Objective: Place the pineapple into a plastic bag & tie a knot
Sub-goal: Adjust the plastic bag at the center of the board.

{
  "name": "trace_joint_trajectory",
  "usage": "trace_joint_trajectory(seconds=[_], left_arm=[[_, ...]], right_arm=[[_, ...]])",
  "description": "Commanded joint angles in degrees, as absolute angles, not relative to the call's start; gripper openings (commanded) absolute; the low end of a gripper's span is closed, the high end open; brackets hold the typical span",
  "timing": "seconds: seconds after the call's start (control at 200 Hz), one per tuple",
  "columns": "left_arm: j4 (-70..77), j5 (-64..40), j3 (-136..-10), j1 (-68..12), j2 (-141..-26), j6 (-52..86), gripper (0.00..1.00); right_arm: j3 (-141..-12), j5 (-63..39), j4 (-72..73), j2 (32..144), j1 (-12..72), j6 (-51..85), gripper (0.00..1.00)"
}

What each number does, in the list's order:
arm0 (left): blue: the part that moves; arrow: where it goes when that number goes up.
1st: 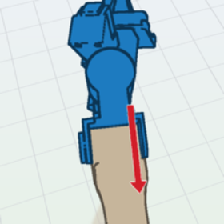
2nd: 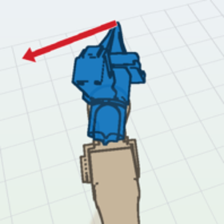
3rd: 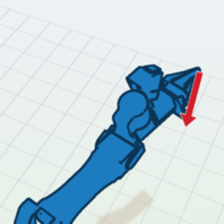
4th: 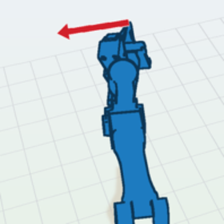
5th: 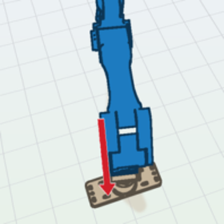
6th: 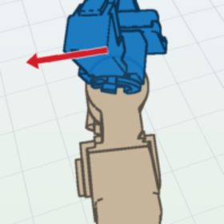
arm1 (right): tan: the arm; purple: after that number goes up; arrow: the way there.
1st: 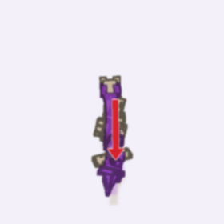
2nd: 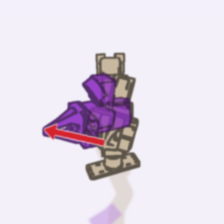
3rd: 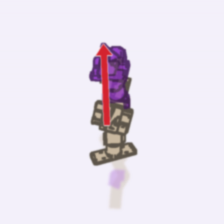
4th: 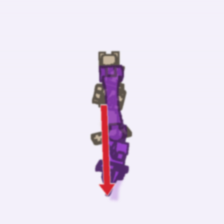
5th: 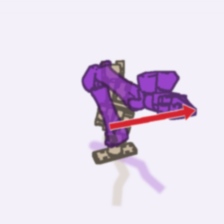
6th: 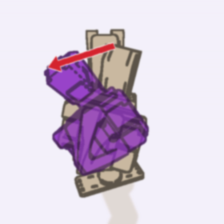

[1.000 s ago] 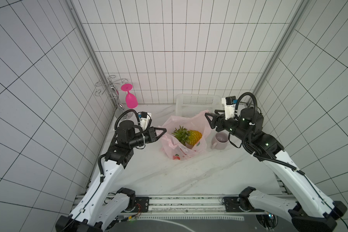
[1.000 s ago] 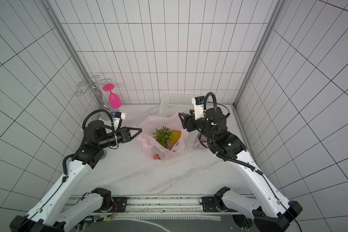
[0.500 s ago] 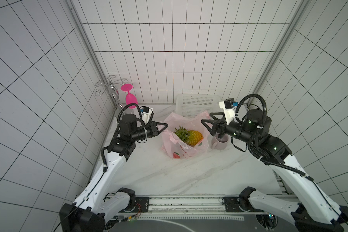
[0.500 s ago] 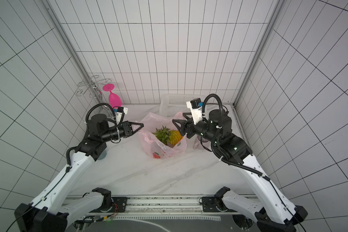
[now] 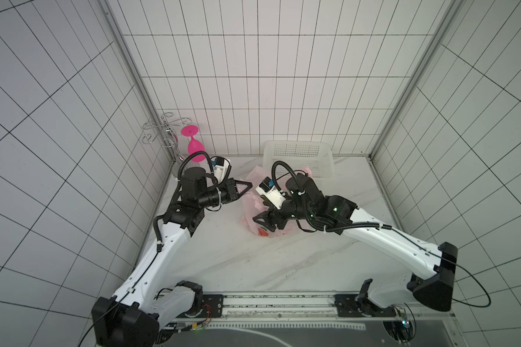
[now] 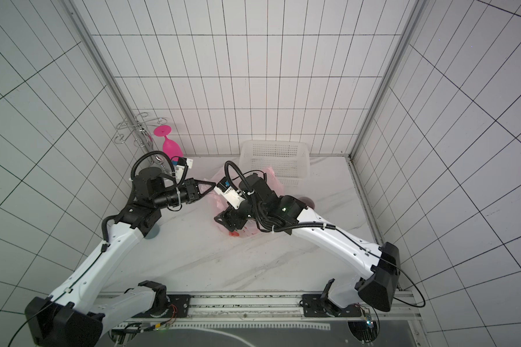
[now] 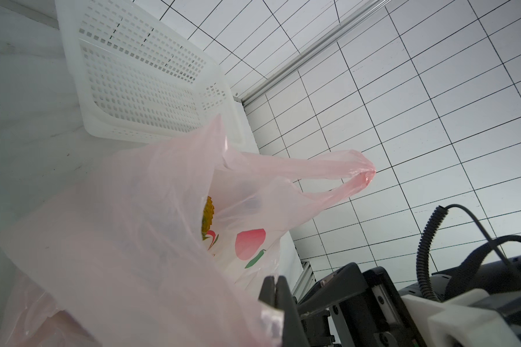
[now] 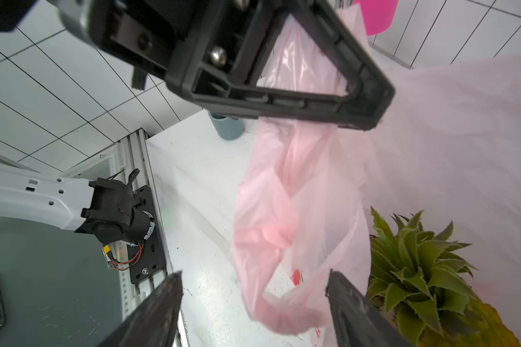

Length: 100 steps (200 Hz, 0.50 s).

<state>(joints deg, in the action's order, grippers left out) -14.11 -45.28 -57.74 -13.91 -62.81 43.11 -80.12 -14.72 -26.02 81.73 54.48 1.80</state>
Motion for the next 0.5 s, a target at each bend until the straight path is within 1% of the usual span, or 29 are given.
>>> trace_joint_trajectory(seconds=[0.0, 0.15, 0.29, 0.375, 0.495], left_arm=[[-12.5, -45.5, -59.3, -14.2, -62.4, 43.3, 0.00], [-12.2, -45.5, -58.6, -14.6, -62.1, 43.5, 0.00], [-11.9, -45.4, -58.0, -15.2, -61.7, 43.7, 0.00], [-11.7, -45.2, -57.7, -15.7, -61.5, 43.9, 0.00], [-11.6, -45.0, -57.4, -16.0, -61.2, 43.9, 0.00]], right_arm=[[-89.1, -12.5, -24.8, 81.8, 54.7, -0.4, 0.76], [-90.2, -9.9, -23.4, 82.7, 54.8, -0.2, 0.72], [-91.5, -9.0, -22.7, 83.4, 54.8, -0.4, 0.64], [-92.7, -9.0, -23.4, 84.4, 54.8, -0.5, 0.54], [-93.4, -9.2, -23.4, 84.8, 54.8, -0.5, 0.29]])
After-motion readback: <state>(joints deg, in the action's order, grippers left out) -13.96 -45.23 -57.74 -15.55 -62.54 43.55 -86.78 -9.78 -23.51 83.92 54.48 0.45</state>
